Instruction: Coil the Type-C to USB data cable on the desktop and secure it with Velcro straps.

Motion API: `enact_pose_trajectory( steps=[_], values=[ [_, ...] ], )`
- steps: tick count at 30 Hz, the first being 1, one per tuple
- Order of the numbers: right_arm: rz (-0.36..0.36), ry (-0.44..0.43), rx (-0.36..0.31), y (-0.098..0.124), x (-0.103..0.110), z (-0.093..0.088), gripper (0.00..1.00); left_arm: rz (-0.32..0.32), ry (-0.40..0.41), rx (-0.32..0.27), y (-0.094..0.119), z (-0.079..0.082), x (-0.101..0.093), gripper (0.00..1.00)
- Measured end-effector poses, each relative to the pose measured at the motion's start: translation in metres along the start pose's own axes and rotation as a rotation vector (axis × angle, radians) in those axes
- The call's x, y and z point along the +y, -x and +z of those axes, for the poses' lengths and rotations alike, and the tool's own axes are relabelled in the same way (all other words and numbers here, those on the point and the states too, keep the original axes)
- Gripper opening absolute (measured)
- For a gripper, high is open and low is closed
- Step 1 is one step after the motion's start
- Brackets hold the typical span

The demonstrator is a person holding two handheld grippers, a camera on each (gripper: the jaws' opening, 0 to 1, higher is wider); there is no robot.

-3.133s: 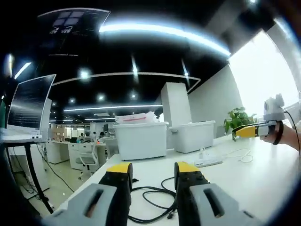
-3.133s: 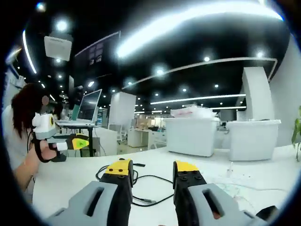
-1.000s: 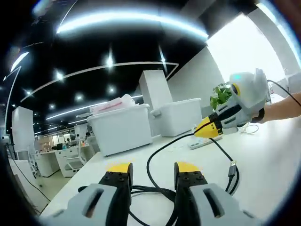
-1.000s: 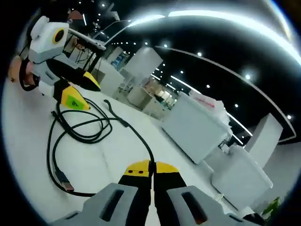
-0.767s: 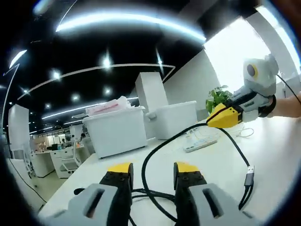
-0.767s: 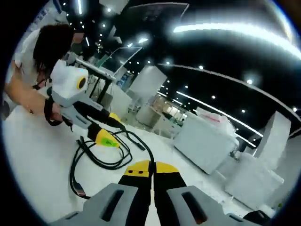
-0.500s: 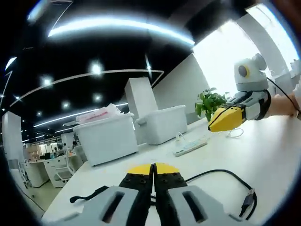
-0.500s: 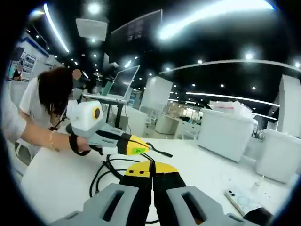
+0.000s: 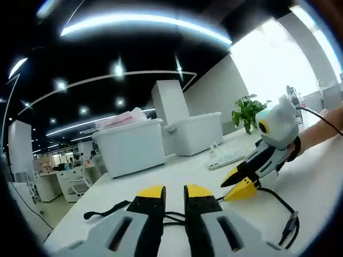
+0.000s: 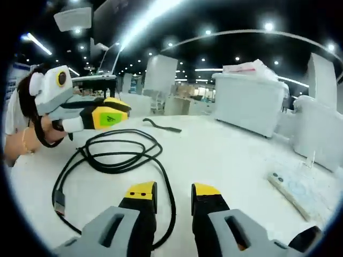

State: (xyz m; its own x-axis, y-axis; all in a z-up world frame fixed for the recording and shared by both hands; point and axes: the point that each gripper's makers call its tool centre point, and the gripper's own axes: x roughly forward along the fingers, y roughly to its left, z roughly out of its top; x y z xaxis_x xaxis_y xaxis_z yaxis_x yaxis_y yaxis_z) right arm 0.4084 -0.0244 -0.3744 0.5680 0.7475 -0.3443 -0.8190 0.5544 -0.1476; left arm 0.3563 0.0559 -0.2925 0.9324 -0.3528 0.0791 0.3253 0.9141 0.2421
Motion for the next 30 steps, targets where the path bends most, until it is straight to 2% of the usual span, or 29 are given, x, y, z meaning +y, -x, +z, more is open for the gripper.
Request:
enact_pose_trajectory(
  steps=[5,6,7,10,12,16,18,20,22,23,24,25,26,27,28,29,30],
  values=[
    [0.049,0.008,0.032,-0.024,0.012,0.009,0.21,0.006,0.027,-0.008,0.002,0.002,0.003,0.16],
    [0.065,0.009,0.045,-0.028,0.016,0.009,0.15,0.008,0.031,-0.010,0.003,0.002,0.003,0.16],
    [0.082,0.027,0.058,-0.029,0.020,0.010,0.07,0.010,0.035,-0.011,0.003,0.003,0.004,0.16],
    [0.083,0.153,0.084,-0.029,0.024,0.012,0.03,0.010,0.049,-0.012,0.003,0.004,0.005,0.18],
    [0.078,0.204,0.081,-0.026,0.027,0.012,0.03,0.005,0.060,-0.012,0.004,0.004,0.005,0.19],
    [0.031,0.245,-0.051,-0.007,0.029,0.029,0.03,-0.046,0.082,0.004,0.005,0.003,-0.004,0.27],
    [0.015,0.271,-0.139,0.008,0.029,0.047,0.03,-0.095,0.062,0.037,0.004,-0.002,-0.014,0.33],
    [0.034,0.284,-0.196,0.023,0.037,0.059,0.03,-0.130,0.015,0.075,0.004,-0.009,-0.022,0.33],
    [0.074,0.299,-0.226,0.036,0.046,0.068,0.03,-0.134,-0.037,0.092,0.002,-0.012,-0.026,0.32],
    [0.078,0.295,-0.233,0.042,0.049,0.071,0.03,-0.140,-0.052,0.095,0.002,-0.013,-0.028,0.31],
    [0.089,0.289,-0.247,0.047,0.053,0.074,0.03,-0.151,-0.066,0.092,0.002,-0.012,-0.032,0.26],
    [0.105,0.271,-0.262,0.050,0.056,0.078,0.03,-0.178,-0.091,0.083,0.003,-0.010,-0.037,0.14],
    [0.085,0.234,-0.251,0.052,0.053,0.077,0.03,-0.130,-0.109,0.084,0.005,-0.009,-0.031,0.07],
    [0.117,0.210,-0.270,0.052,0.056,0.081,0.03,-0.140,-0.156,0.069,0.005,-0.005,-0.032,0.06],
    [0.106,0.168,-0.294,0.054,0.052,0.083,0.03,-0.150,-0.142,0.066,0.008,-0.004,-0.033,0.05],
    [0.122,0.113,-0.318,0.055,0.054,0.085,0.04,-0.160,-0.095,0.028,0.009,0.005,-0.033,0.05],
    [0.133,0.076,-0.337,0.055,0.053,0.087,0.04,-0.162,-0.083,0.021,0.011,0.008,-0.030,0.05]
  ],
)
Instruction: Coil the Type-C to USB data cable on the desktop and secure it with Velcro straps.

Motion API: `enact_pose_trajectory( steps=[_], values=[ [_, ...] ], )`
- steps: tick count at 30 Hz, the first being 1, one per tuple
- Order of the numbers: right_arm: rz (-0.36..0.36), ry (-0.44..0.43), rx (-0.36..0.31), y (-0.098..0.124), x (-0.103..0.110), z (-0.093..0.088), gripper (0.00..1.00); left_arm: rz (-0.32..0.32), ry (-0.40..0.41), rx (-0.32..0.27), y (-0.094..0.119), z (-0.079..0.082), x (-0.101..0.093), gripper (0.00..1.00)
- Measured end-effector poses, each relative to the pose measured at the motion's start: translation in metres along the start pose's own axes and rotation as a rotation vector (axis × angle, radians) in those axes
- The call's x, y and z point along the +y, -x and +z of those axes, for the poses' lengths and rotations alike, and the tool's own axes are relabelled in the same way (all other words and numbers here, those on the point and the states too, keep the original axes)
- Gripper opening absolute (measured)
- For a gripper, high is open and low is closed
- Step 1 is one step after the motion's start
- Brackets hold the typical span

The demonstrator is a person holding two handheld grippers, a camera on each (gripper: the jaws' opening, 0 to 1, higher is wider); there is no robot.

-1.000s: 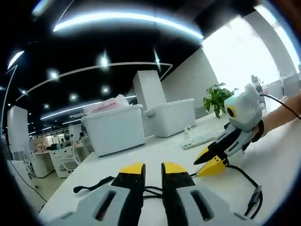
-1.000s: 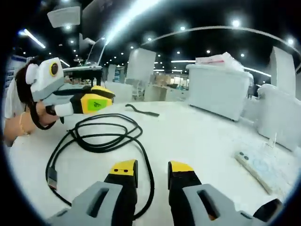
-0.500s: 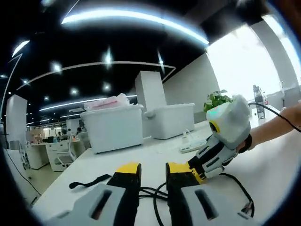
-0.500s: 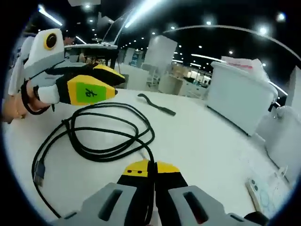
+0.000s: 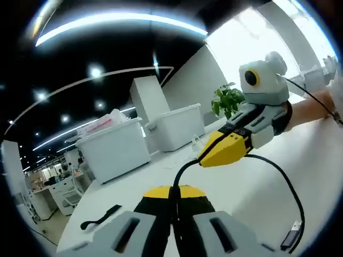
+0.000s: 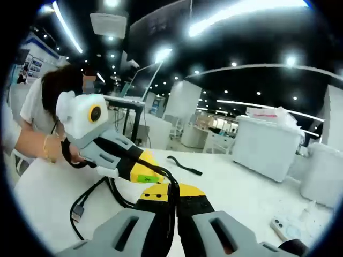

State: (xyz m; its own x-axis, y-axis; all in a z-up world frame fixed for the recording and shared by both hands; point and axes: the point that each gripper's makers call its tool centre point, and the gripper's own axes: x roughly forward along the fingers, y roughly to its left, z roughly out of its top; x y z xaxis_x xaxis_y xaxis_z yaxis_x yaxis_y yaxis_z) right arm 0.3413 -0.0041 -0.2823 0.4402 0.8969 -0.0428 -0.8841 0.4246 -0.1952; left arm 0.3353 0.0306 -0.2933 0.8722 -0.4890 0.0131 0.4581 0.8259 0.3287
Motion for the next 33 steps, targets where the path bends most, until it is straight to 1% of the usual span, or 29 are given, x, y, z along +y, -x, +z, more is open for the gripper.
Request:
enact_pose_trajectory(
  steps=[2,3,5,6,7,8,9,10,11,12,13,14,16,17,18,19,20,22,24,27,28,30,31,33],
  values=[
    [0.001,-0.030,-0.043,-0.001,-0.003,0.007,0.05,0.011,0.010,-0.010,0.003,0.002,0.005,0.05],
    [0.002,-0.022,-0.039,-0.002,-0.003,0.007,0.05,0.016,0.012,-0.013,0.004,0.003,0.006,0.05],
    [-0.013,0.023,-0.040,-0.004,-0.004,0.011,0.07,0.036,0.007,-0.010,0.007,0.003,0.011,0.05],
    [-0.013,0.034,-0.056,-0.004,-0.004,0.014,0.07,0.052,0.004,-0.008,0.009,0.003,0.015,0.05],
    [-0.025,0.034,-0.076,-0.005,-0.007,0.018,0.07,0.062,0.005,-0.008,0.011,0.004,0.019,0.05],
    [-0.063,0.009,-0.101,-0.005,-0.013,0.023,0.07,0.080,0.016,-0.015,0.014,0.005,0.025,0.05],
    [-0.076,-0.035,-0.117,-0.004,-0.018,0.024,0.07,0.088,0.037,-0.023,0.015,0.007,0.030,0.05],
    [-0.099,-0.114,-0.137,-0.003,-0.023,0.025,0.09,0.099,0.069,-0.040,0.017,0.010,0.034,0.05],
    [-0.122,-0.217,-0.147,-0.002,-0.029,0.023,0.12,0.117,0.091,-0.054,0.019,0.012,0.040,0.05],
    [-0.130,-0.268,-0.146,-0.002,-0.033,0.022,0.14,0.133,0.101,-0.064,0.022,0.014,0.046,0.05],
    [-0.144,-0.335,-0.155,-0.001,-0.039,0.020,0.14,0.151,0.109,-0.073,0.024,0.016,0.052,0.04],
    [-0.161,-0.374,-0.177,-0.001,-0.046,0.019,0.13,0.171,0.121,-0.085,0.026,0.018,0.058,0.04],
    [-0.162,-0.358,-0.222,0.000,-0.053,0.018,0.13,0.189,0.144,-0.108,0.031,0.022,0.065,0.04],
    [-0.192,-0.399,-0.230,-0.002,-0.059,0.013,0.13,0.193,0.150,-0.114,0.032,0.023,0.067,0.04],
    [-0.209,-0.426,-0.215,-0.005,-0.062,0.007,0.13,0.198,0.159,-0.125,0.033,0.025,0.070,0.04],
    [-0.220,-0.451,-0.220,-0.008,-0.065,0.004,0.13,0.203,0.165,-0.135,0.035,0.027,0.073,0.04],
    [-0.216,-0.466,-0.226,-0.012,-0.066,0.001,0.13,0.209,0.168,-0.141,0.036,0.028,0.074,0.04],
    [-0.205,-0.555,-0.233,-0.021,-0.066,-0.004,0.12,0.217,0.173,-0.145,0.037,0.029,0.078,0.04],
    [-0.193,-0.606,-0.257,-0.028,-0.066,-0.005,0.08,0.225,0.182,-0.146,0.037,0.029,0.080,0.04],
    [-0.178,-0.614,-0.255,-0.036,-0.065,-0.003,0.08,0.234,0.193,-0.143,0.037,0.027,0.083,0.04],
    [-0.168,-0.628,-0.251,-0.038,-0.064,-0.002,0.07,0.238,0.198,-0.142,0.037,0.026,0.083,0.04],
    [-0.117,-0.744,-0.288,-0.041,-0.059,0.006,0.04,0.242,0.204,-0.141,0.037,0.026,0.084,0.04],
    [-0.124,-0.816,-0.282,-0.040,-0.059,0.004,0.04,0.244,0.205,-0.142,0.038,0.026,0.084,0.04],
    [-0.114,-0.882,-0.294,-0.039,-0.058,0.006,0.03,0.249,0.205,-0.141,0.038,0.026,0.085,0.04]
  ],
)
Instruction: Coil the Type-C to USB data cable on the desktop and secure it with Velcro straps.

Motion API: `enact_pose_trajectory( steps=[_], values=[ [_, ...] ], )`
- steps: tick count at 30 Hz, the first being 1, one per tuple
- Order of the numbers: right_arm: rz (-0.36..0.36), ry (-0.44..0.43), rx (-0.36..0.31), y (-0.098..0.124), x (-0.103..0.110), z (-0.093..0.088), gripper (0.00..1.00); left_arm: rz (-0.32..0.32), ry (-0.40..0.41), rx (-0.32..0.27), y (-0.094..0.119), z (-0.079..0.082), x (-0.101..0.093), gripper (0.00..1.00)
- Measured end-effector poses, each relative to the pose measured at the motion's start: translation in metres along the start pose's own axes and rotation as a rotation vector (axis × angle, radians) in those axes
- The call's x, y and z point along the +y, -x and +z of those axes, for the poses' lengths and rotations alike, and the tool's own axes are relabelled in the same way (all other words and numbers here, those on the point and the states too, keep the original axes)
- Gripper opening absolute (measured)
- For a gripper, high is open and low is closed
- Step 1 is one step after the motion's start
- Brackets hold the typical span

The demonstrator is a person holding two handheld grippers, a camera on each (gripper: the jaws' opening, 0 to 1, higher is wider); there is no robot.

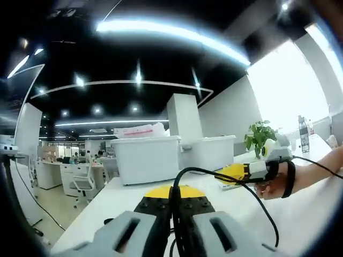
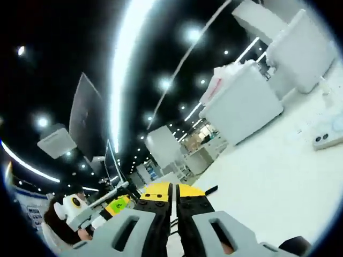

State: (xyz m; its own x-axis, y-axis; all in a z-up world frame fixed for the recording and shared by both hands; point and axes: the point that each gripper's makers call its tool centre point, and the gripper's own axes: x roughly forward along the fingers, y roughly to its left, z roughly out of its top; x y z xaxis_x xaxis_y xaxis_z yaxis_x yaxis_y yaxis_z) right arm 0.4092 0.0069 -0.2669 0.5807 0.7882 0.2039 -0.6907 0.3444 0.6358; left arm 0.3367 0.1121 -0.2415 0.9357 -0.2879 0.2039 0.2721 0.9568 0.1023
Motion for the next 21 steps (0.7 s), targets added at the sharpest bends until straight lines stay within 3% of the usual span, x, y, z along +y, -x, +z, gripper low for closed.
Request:
enact_pose_trajectory(
  steps=[2,4,5,9,12,15,19,21],
  values=[
    [0.004,-0.081,0.011,0.002,0.002,-0.002,0.03,0.001,0.006,-0.001,0.000,0.000,0.000,0.05],
    [0.028,-0.227,0.009,0.003,0.006,-0.003,0.02,-0.002,0.008,-0.001,0.000,0.000,-0.001,0.05],
    [0.018,-0.253,0.015,0.004,0.005,-0.004,0.02,-0.003,0.008,0.000,0.000,0.000,-0.002,0.05],
    [0.052,-0.211,0.031,0.005,0.011,-0.007,0.01,-0.008,0.001,0.006,-0.001,-0.002,-0.004,0.05],
    [0.070,-0.346,0.040,0.006,0.015,-0.006,0.01,-0.010,0.000,0.006,-0.001,-0.002,-0.005,0.05],
    [0.072,-0.344,0.035,0.007,0.014,-0.007,0.01,-0.012,-0.002,0.009,-0.001,-0.003,-0.006,0.05],
    [0.052,-0.267,-0.029,0.005,0.000,0.005,0.02,-0.021,0.001,0.002,0.000,-0.001,-0.008,0.05],
    [0.028,-0.226,-0.027,0.005,-0.006,0.006,0.02,-0.028,0.000,-0.002,0.000,0.000,-0.009,0.04]
  ],
)
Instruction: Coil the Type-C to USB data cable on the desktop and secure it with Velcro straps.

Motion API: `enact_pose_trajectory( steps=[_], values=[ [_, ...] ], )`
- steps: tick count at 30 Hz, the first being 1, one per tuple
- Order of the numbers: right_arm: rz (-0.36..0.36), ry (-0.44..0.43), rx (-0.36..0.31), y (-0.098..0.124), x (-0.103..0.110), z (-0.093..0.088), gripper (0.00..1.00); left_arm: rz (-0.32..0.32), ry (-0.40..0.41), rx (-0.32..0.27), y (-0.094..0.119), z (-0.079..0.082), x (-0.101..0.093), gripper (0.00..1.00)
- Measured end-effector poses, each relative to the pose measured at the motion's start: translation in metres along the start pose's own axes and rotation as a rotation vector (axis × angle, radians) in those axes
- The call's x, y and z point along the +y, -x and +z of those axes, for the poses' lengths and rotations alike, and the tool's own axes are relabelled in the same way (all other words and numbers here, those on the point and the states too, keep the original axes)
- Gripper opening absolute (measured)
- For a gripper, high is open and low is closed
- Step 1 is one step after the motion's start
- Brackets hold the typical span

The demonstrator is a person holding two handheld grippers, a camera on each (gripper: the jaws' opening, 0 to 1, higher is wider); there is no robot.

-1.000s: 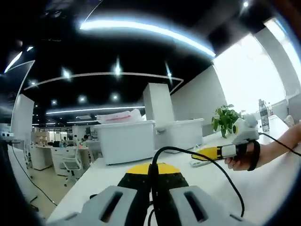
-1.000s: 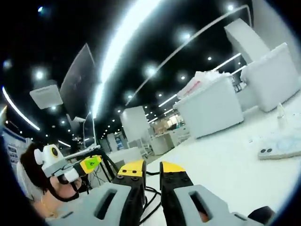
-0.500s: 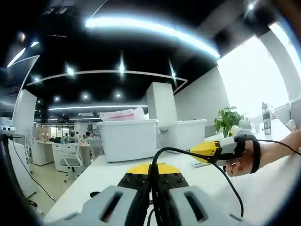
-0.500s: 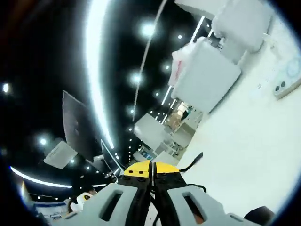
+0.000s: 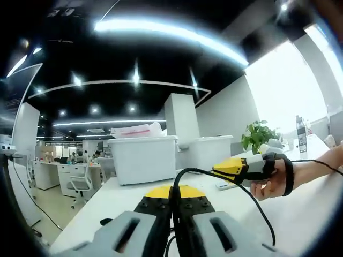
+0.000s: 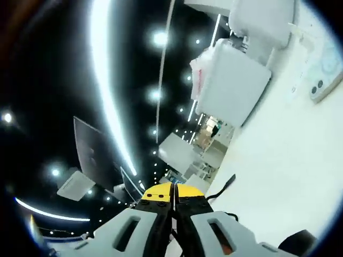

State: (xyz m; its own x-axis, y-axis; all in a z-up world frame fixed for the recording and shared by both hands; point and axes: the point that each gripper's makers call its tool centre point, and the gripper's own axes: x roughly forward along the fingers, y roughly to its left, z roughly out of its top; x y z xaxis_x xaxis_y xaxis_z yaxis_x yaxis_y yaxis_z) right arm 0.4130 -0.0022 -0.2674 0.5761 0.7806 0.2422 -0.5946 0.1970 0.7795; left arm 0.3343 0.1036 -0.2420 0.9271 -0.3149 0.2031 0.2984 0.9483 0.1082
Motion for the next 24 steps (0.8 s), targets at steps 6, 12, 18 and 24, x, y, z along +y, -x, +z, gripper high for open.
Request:
enact_pose_trajectory(
  steps=[6,12,18,24],
  values=[
    [-0.009,0.160,0.029,0.002,-0.004,-0.004,0.02,-0.015,-0.013,-0.020,0.000,0.006,-0.003,0.05],
    [-0.048,0.179,0.029,-0.004,-0.010,-0.006,0.01,-0.018,-0.017,-0.016,-0.001,0.005,-0.004,0.05],
    [-0.083,0.009,0.041,-0.008,-0.017,-0.013,0.02,-0.015,-0.010,-0.014,-0.001,0.004,-0.003,0.05],
    [-0.085,-0.010,0.056,-0.008,-0.019,-0.019,0.02,-0.010,-0.006,-0.014,-0.001,0.004,-0.002,0.05]
  ],
)
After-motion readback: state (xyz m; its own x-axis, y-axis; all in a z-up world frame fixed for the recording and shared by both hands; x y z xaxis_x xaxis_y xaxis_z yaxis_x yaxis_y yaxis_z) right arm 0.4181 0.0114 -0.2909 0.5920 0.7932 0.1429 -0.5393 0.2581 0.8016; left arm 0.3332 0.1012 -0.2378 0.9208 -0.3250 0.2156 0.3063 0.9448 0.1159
